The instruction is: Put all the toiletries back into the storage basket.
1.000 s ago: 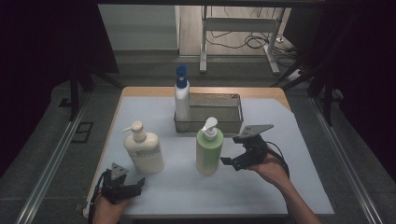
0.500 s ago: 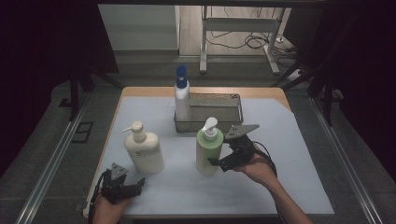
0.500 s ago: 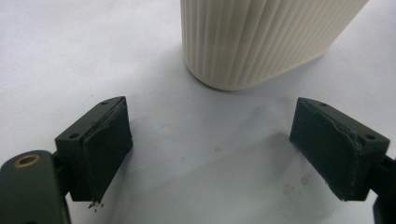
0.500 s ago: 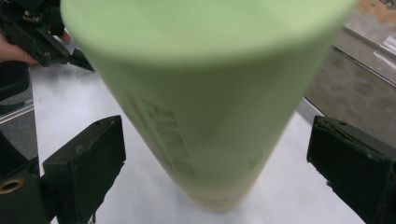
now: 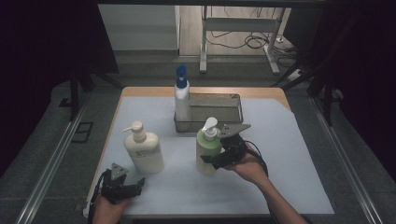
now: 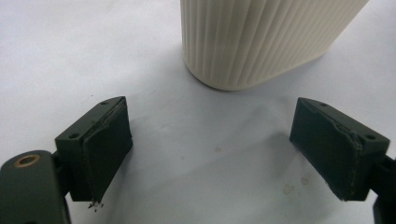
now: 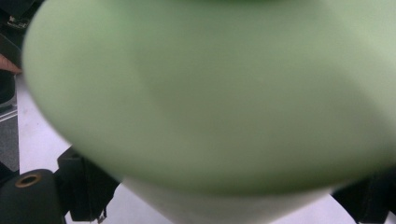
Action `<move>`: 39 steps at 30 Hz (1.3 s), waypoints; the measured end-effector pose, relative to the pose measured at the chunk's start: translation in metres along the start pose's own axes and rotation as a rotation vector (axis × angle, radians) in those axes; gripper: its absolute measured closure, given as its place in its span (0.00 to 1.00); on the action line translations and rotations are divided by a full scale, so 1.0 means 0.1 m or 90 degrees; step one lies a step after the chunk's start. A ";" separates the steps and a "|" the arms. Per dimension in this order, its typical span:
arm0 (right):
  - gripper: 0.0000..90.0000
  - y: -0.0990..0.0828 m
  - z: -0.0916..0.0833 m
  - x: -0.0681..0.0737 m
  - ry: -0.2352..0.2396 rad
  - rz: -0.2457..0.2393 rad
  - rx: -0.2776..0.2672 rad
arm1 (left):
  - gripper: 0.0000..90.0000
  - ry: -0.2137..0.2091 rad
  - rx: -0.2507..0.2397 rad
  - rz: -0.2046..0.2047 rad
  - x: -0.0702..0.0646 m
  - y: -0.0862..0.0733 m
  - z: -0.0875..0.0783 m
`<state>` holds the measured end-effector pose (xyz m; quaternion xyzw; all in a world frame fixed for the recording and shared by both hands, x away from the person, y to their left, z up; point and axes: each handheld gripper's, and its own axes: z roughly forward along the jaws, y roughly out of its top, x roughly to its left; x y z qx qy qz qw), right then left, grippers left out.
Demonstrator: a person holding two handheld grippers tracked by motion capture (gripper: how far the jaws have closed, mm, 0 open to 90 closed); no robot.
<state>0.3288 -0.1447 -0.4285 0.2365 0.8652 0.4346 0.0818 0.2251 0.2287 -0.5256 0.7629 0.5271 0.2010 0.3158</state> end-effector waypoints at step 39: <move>0.13 0.34 -0.22 -0.03 -0.047 0.013 0.031 | 0.14 0.000 0.001 0.000 0.00 0.00 0.00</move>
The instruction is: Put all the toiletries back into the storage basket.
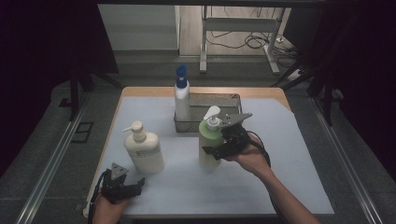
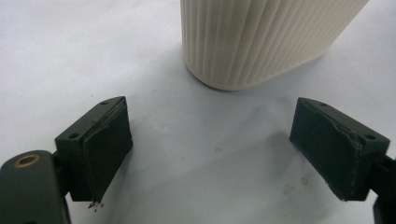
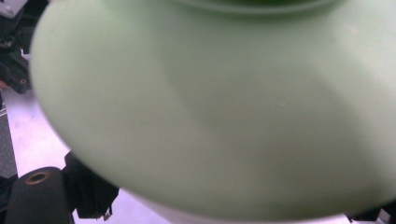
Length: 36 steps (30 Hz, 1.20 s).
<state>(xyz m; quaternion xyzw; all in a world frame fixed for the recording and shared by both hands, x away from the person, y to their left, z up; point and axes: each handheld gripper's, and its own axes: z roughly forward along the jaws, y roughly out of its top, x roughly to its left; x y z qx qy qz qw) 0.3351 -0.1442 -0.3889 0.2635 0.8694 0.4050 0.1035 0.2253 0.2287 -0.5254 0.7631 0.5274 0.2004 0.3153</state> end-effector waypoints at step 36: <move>0.13 0.67 -0.04 -0.34 -0.064 0.026 -0.023 | 0.14 -0.001 -0.001 -0.003 0.00 0.00 0.00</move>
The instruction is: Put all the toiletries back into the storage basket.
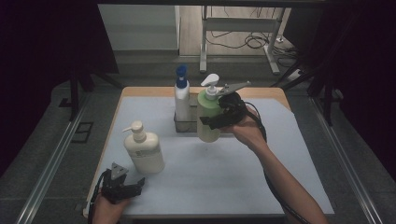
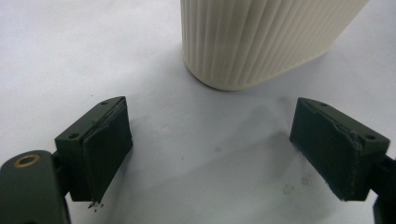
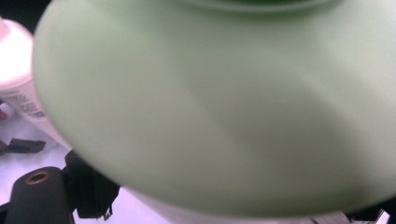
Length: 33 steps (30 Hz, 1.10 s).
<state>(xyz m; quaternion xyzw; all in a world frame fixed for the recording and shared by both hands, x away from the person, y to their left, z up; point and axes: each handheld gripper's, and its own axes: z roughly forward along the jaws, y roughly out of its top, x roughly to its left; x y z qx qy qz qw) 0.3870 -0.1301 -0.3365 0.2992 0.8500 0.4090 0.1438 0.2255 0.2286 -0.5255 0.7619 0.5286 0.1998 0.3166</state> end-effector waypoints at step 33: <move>0.13 0.35 0.19 -0.28 -0.054 0.020 -0.010 | 0.14 0.000 0.000 -0.002 0.00 0.00 0.00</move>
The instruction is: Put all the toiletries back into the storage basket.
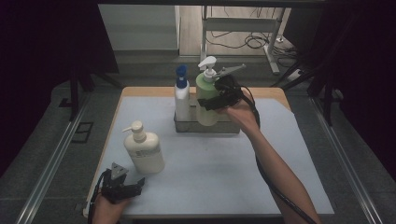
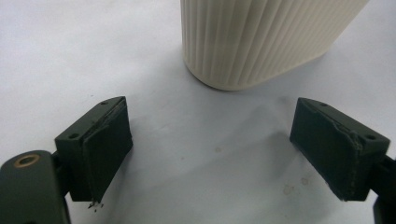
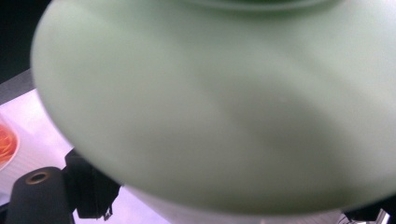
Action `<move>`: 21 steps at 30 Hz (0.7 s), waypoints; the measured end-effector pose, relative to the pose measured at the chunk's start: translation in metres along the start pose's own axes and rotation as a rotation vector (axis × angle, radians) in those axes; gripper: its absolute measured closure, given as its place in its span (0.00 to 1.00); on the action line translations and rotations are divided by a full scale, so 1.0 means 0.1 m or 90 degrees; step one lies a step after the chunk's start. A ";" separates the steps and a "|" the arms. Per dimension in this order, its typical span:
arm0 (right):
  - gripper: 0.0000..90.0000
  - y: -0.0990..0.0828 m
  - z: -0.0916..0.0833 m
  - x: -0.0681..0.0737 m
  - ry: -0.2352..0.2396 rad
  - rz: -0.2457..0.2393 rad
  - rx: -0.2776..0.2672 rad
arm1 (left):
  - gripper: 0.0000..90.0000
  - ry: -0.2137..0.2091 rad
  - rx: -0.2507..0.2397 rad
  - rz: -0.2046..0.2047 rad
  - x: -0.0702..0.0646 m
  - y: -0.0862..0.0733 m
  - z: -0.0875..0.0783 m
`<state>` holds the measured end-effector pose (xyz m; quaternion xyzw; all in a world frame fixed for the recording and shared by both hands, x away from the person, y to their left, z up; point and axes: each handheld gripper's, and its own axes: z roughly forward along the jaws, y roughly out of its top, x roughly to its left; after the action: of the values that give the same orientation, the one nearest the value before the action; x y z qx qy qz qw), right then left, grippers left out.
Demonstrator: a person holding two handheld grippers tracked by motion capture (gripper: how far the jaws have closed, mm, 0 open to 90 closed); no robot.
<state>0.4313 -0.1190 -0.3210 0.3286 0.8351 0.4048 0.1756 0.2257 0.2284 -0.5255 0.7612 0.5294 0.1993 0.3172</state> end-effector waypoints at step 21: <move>0.13 0.04 0.24 -0.25 -0.048 0.025 -0.013 | 0.14 0.001 0.002 0.002 0.00 0.00 0.00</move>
<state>0.4643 -0.1209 -0.3314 0.3585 0.8171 0.4036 0.2024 0.2259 0.2287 -0.5253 0.7623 0.5286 0.1997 0.3156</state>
